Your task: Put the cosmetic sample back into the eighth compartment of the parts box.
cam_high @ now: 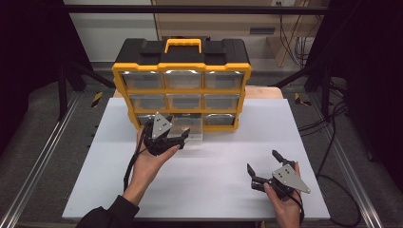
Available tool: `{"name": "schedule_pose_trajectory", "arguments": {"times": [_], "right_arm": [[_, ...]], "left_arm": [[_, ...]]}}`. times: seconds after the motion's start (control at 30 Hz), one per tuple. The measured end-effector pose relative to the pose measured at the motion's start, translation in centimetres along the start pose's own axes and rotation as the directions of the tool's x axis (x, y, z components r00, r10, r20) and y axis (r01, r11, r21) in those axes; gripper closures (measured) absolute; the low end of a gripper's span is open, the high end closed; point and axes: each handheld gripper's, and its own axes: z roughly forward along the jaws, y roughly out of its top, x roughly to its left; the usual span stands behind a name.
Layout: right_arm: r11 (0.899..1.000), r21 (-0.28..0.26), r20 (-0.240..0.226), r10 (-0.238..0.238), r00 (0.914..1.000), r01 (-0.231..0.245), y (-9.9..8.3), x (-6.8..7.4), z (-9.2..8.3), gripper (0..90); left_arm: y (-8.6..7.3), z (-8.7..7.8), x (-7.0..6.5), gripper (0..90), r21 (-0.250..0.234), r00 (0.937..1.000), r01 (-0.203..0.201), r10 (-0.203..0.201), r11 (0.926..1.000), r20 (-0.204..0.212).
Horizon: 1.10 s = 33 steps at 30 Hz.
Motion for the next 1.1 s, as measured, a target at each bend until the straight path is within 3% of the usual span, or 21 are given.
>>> {"name": "schedule_pose_trajectory", "arguments": {"times": [0.27, 0.57, 0.7, 1.1], "right_arm": [[1.000, 0.002, -0.009, -0.006, 0.9999, 0.006, 0.0, 0.1, 0.1, 3.8], [1.000, 0.002, -0.016, -0.016, 0.9998, 0.016, 0.1, 0.4, 0.1, 3.8], [1.000, 0.005, -0.012, -0.019, 0.9998, 0.019, 0.0, 0.4, 0.2, 3.8], [1.000, 0.009, -0.014, -0.019, 0.9997, 0.019, 0.0, 0.4, 0.2, 3.8]], "left_arm": [[-0.9, 0.0, -1.5, 8.7, -0.024, 0.9981, 0.047, -0.046, 0.9986, 0.041], [-1.9, -0.6, -2.0, 4.7, -0.041, 0.9968, 0.049, -0.046, 0.9980, 0.066], [-2.6, -0.8, -1.9, 4.6, -0.048, 0.9927, 0.099, -0.096, 0.9939, 0.074], [-3.5, -1.4, -2.3, 4.6, -0.055, 0.9929, 0.088, -0.083, 0.9946, 0.086]]}}
